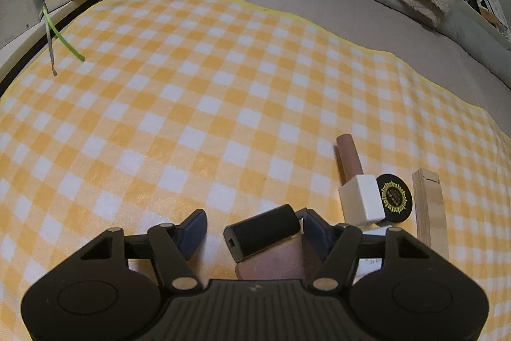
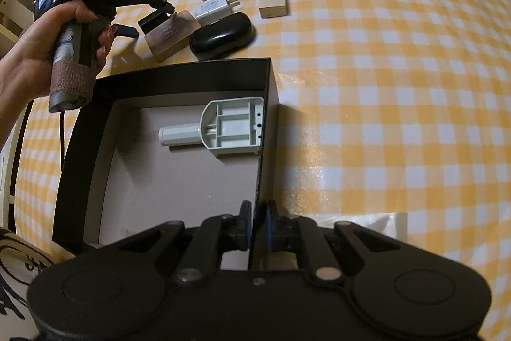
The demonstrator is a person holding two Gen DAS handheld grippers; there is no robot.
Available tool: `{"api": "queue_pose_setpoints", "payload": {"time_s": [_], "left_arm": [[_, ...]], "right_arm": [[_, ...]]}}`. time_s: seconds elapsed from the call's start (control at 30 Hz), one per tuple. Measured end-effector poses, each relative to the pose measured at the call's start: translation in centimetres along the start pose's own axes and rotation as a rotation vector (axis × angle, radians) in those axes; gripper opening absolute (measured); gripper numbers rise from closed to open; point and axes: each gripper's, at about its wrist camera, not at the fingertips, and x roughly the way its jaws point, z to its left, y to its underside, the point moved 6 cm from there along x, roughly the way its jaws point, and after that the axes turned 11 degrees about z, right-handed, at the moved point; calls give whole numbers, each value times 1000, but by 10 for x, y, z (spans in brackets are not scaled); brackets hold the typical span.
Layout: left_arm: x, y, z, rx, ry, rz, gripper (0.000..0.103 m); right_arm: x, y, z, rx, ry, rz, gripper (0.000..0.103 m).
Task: Organize rigid objects
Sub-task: 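Reach the left tool to the black charger and grasp it, then carry the black charger with the left tool into the box and release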
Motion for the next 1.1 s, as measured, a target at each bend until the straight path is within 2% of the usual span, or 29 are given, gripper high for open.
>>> {"api": "queue_pose_setpoints", "payload": {"time_s": [0.03, 0.1, 0.37, 0.6, 0.87, 1.1], "left_arm": [[0, 0, 1, -2, 2, -1, 58], [0, -1, 0, 3, 6, -4, 51], [-3, -1, 2, 4, 15, -3, 50], [-33, -5, 0, 16, 42, -75, 50], [-94, 12, -18, 144, 125, -193, 50], [-139, 61, -39, 281, 254, -184, 50]], "right_arm": [[0, 0, 0, 0, 1, 0, 10], [0, 0, 0, -1, 2, -1, 10], [0, 0, 0, 3, -1, 1, 10], [1, -1, -2, -1, 4, -5, 9], [0, -1, -1, 2, 17, -16, 8], [0, -2, -2, 4, 24, -25, 8]]}}
